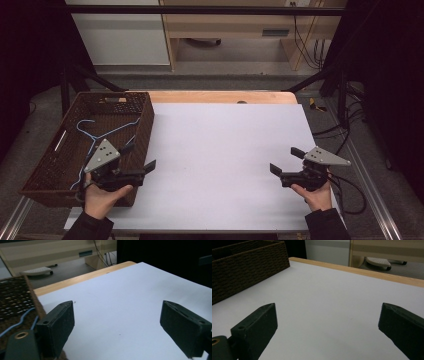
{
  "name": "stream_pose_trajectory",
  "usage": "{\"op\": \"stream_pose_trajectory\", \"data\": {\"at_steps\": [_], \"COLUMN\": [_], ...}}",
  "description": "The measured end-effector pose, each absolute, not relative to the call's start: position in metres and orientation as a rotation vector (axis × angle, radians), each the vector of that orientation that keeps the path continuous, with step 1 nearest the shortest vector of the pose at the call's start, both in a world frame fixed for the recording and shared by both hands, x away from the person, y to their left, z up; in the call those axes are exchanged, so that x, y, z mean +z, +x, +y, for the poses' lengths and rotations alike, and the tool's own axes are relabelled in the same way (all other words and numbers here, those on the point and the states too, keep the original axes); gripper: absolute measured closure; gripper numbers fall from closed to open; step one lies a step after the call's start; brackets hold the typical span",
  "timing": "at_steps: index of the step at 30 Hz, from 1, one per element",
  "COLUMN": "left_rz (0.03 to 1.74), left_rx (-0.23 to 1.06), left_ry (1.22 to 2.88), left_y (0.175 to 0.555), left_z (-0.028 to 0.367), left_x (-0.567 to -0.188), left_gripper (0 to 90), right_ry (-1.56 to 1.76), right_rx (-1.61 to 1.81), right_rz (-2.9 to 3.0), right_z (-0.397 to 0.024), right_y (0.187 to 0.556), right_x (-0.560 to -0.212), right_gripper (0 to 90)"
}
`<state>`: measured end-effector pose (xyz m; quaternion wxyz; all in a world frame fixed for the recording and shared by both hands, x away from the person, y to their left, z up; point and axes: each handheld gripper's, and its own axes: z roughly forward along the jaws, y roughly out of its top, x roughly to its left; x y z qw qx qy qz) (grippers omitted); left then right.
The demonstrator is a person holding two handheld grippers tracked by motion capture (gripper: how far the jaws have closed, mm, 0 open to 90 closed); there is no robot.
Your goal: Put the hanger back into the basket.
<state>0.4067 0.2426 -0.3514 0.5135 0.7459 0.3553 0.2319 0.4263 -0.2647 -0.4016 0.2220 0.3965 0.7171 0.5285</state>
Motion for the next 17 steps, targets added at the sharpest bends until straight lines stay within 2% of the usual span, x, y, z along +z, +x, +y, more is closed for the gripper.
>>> {"op": "stream_pose_trajectory", "data": {"at_steps": [8,17], "left_rz": [0.839,0.865], "left_rx": [0.534,0.535], "left_ry": [1.813,1.816], "left_y": [0.405,0.409], "left_z": [0.228,0.231], "left_x": [-0.375,-0.387], "left_gripper": [9.6,9.2], "right_ry": [1.092,1.09], "right_rx": [1.463,1.458], "right_rz": [1.984,1.991], "right_z": [-0.266,-0.266], "right_y": [0.425,0.424], "right_x": [-0.403,-0.404], "right_gripper": [2.7,2.7]}}
